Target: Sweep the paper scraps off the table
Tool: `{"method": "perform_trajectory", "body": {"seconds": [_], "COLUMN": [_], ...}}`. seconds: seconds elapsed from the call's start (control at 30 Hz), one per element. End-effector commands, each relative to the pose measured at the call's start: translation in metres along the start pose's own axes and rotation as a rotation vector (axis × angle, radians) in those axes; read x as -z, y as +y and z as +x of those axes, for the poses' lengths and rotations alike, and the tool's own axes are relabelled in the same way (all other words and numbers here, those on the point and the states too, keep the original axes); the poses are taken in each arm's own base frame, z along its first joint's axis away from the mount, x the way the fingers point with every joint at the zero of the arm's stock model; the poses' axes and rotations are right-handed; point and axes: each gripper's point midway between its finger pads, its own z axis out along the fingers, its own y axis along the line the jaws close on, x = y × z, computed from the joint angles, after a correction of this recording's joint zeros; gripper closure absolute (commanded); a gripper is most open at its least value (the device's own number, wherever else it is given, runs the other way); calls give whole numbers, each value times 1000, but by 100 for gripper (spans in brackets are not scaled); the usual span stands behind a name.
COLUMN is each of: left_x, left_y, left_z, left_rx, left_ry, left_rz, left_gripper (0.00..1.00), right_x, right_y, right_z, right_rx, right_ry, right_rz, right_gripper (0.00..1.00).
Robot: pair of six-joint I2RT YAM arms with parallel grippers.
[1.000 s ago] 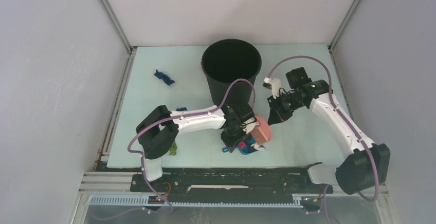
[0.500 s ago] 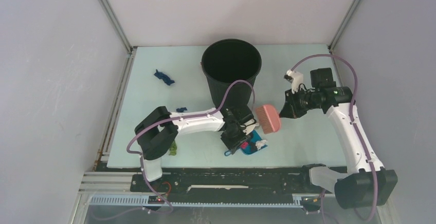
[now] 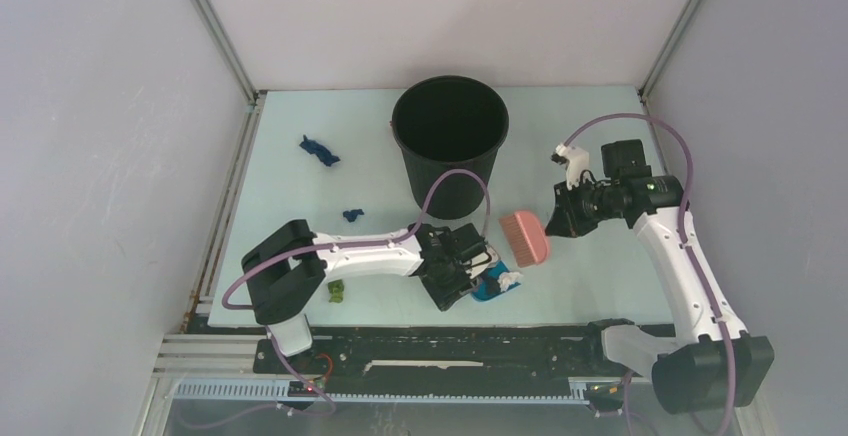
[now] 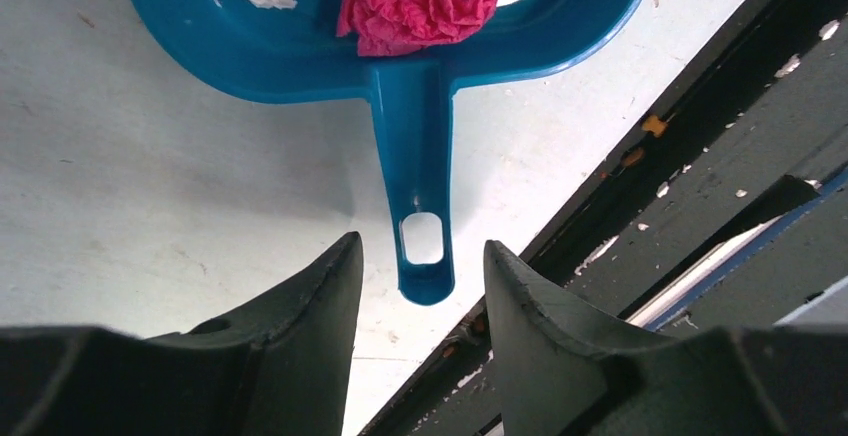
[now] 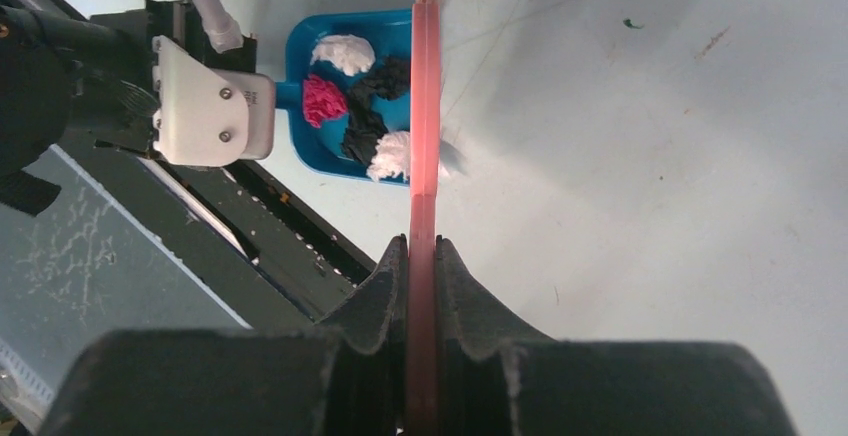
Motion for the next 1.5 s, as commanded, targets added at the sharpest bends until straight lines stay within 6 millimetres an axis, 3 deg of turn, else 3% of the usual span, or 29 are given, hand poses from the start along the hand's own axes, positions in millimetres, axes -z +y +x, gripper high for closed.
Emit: {"method": "perform_trajectory", "body": {"seconds": [0.0, 0.13, 0.6, 0.77, 1.1, 1.27, 1.33, 1.47], "left_x": [3, -3, 2, -1, 12, 39, 52, 79], "left_y": [-3, -3, -15, -17, -23, -26, -25, -23], "left_z": [-15, -18, -10, -19, -25, -37, -45, -63], "left_rx": [-37, -44, -52, -50, -41, -50, -53, -57], "left_ry": [-98, -79, -10, -28, -67, -132, -152, -187], "left_rz": [-34, -47, -8, -4, 28, 26, 15, -4], "left_gripper": [48, 55, 90, 99, 100, 100, 100, 100], "right_x": [3, -4, -35, -29, 22, 54, 54, 37], "right_y": [-8, -13, 5, 17, -38, -89, -103, -116], "right_z": [9, 15, 21, 13, -8, -19, -16, -3], "right_rx": [25, -6, -14, -50, -163, -352, -405, -470], "right_ry": [13, 42, 141, 86, -86, -268, -305, -313], "right_rz": [77, 82, -43, -123, 83, 182, 174, 131], "right_gripper": [100, 100, 100, 100, 100, 100, 100, 100]}}
